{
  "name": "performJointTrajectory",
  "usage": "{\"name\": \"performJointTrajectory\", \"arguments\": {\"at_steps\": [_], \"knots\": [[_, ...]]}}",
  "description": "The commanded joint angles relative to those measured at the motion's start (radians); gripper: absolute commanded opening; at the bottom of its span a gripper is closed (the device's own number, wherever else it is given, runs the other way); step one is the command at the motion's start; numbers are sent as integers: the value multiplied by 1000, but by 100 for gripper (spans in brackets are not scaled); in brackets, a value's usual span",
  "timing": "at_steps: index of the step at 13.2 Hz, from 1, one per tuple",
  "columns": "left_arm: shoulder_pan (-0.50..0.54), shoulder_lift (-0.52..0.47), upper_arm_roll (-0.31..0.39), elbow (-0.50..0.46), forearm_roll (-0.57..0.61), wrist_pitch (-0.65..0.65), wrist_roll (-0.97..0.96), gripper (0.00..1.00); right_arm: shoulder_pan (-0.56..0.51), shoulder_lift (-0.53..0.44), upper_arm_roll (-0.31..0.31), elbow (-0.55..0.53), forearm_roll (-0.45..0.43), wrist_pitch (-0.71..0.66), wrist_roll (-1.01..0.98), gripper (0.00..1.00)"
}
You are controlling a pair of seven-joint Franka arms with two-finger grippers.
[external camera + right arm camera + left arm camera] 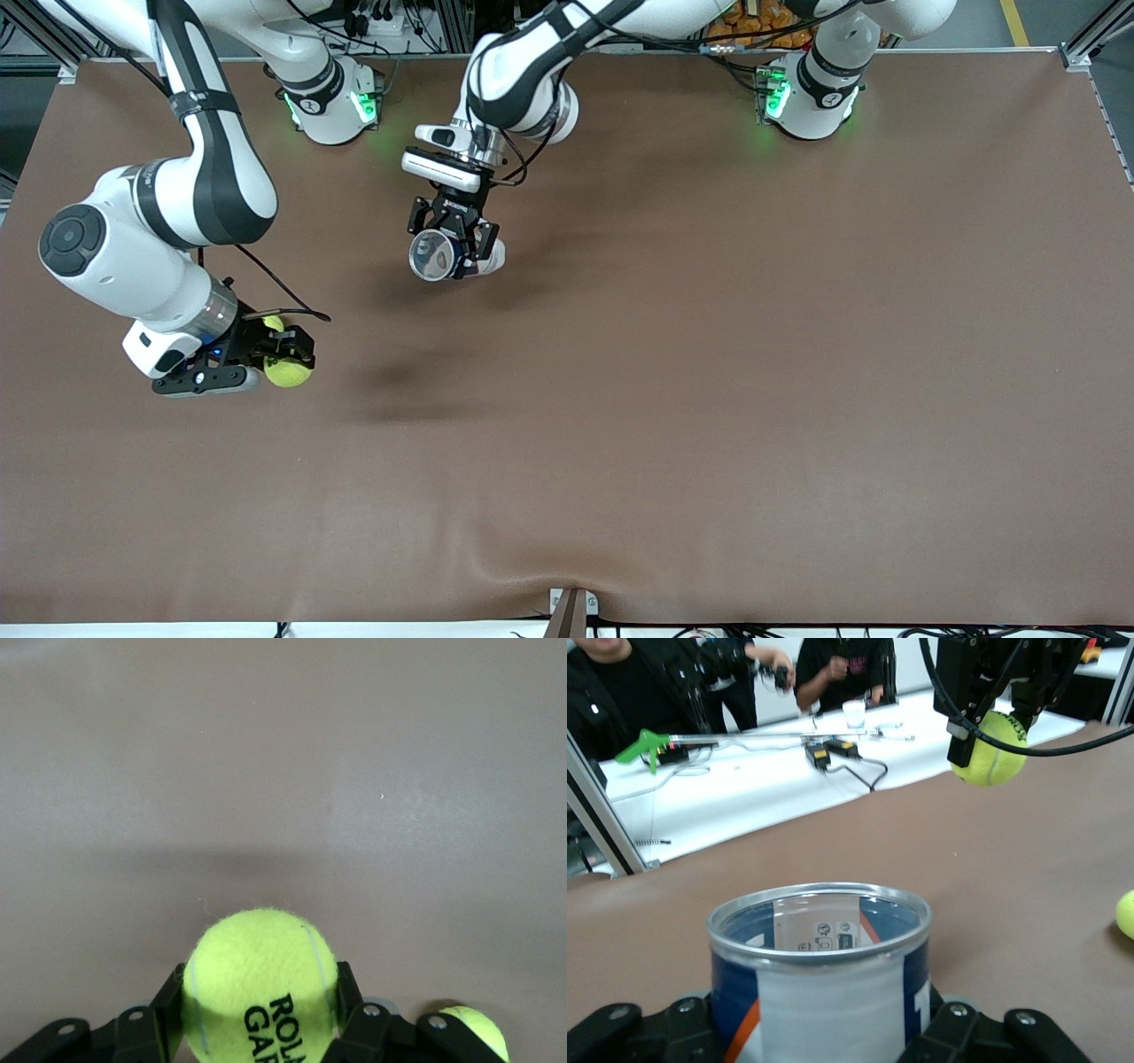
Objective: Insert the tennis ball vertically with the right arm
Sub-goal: 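Raise the upright can with the left gripper toward the right gripper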
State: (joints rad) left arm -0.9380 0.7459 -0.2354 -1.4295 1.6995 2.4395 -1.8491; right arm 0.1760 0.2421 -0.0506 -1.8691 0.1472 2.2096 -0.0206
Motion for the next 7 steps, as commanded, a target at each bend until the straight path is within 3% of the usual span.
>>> {"name": "performJointTrajectory", "arguments": {"at_steps": [1,7], "knots": [[-15,53,13,35,177,-25,-146,69,-13,-9,9,5,9,-10,-16,0],[-54,136,13,78,323,-193,-341,69,-13,-7,8,5,9,-8,-16,0]]}}
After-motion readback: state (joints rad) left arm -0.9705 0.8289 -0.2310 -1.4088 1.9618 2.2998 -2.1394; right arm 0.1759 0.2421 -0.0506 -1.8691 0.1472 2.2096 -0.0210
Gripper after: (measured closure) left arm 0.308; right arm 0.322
